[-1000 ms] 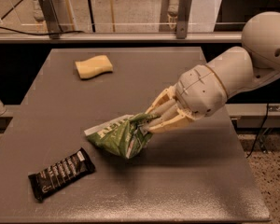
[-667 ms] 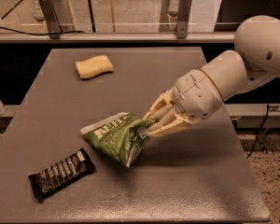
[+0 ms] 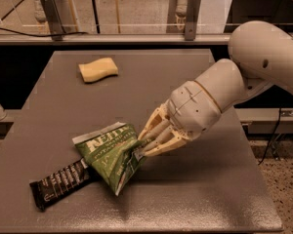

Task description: Move green jalapeno chip bag near rxbar chocolate

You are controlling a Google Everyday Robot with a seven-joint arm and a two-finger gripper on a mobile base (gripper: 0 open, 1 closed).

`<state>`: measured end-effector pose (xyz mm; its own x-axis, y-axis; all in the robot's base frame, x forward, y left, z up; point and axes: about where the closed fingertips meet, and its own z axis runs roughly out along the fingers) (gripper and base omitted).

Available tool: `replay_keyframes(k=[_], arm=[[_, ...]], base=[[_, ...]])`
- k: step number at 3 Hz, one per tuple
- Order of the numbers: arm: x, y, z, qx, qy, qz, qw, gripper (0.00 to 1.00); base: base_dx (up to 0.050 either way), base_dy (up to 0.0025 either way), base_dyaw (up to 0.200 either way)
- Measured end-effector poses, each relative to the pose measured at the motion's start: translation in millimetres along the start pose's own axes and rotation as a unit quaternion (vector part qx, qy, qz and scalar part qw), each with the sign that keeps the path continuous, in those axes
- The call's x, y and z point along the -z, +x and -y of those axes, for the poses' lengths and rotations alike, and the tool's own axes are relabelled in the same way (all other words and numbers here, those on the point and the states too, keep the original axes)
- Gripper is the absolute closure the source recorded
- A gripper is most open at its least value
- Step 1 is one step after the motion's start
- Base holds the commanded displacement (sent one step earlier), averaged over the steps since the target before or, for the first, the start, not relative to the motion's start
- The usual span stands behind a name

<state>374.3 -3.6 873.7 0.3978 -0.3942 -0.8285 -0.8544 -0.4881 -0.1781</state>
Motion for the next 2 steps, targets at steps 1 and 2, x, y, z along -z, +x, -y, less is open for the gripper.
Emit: replay_keyframes(k=[1,2], arm=[[-8.6,-3.5,-6.1,0.007,-0.011,0.000,0.9999,0.12],[-11.4,-1.4,-9.4,0.008,-0.018,-0.012,0.9997,0.00]], base=[[0.000,0.00000,0.000],[0.000,0.00000,0.000]])
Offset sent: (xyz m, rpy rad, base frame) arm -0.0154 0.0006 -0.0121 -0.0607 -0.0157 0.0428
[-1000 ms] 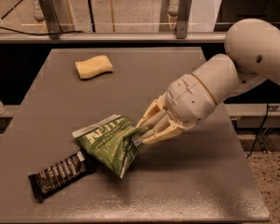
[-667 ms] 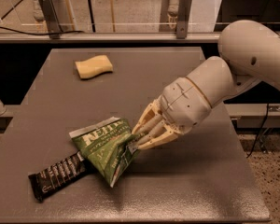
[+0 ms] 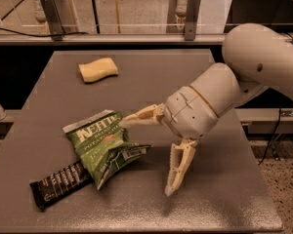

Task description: Move green jalapeno chip bag near rxbar chocolate

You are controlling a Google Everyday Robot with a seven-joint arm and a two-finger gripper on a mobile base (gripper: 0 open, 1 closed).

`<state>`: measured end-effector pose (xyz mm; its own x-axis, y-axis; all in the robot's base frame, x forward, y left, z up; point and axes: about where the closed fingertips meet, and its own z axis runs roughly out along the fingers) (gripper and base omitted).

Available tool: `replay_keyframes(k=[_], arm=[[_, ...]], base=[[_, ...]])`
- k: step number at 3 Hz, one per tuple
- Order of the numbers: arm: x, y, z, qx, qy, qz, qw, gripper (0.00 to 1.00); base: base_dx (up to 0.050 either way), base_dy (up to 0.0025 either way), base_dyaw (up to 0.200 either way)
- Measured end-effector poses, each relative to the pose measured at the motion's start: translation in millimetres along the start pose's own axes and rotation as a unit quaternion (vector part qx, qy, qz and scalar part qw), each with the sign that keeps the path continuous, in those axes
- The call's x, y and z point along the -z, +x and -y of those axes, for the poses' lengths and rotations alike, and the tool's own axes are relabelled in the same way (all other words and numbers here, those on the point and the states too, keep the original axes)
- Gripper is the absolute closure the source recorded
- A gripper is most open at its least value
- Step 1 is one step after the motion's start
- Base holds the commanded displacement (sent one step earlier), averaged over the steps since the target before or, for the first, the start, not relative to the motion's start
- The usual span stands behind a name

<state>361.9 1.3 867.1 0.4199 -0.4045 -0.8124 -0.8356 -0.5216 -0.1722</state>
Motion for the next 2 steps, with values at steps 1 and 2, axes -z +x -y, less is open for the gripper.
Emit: replay_keyframes(k=[1,2], arm=[[8,0,-2,0.002,0.003,-0.007,1.0000,0.00],[21,-3,-7,0.004,0.013,-0.007,0.9999,0.00]], base=[[0.000,0.00000,0.000],[0.000,0.00000,0.000]])
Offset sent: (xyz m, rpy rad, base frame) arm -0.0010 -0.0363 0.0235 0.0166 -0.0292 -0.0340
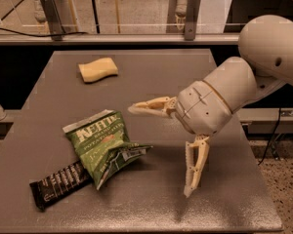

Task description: Move green jalapeno chip bag near rxbar chocolate

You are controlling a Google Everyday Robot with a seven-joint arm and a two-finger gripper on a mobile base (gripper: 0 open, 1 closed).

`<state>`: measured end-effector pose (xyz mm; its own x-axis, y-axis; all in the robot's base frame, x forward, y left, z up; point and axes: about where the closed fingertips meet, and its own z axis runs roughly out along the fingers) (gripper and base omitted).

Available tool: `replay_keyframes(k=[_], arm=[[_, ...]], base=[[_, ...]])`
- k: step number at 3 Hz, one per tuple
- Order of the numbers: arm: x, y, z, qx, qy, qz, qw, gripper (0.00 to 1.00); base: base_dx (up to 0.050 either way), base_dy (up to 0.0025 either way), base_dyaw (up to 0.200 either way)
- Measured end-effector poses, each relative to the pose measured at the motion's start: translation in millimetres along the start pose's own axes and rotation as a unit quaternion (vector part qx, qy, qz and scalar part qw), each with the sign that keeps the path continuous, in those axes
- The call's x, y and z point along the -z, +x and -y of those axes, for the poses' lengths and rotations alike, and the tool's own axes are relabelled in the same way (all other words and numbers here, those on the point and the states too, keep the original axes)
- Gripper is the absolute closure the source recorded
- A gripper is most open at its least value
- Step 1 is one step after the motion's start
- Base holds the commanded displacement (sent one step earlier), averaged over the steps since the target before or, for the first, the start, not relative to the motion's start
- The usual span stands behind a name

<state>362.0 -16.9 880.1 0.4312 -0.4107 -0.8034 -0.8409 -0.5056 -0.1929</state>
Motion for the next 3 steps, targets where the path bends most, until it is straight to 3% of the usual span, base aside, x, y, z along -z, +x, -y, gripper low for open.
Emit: replay_keyframes(k=[2,3], arm=[[67,2,-1,-0.009,0.068,0.002,0.9976,0.00],[67,2,-1,-0.009,0.068,0.002,0.9976,0.00]], base=[[0.000,0.00000,0.000],[0.000,0.00000,0.000]])
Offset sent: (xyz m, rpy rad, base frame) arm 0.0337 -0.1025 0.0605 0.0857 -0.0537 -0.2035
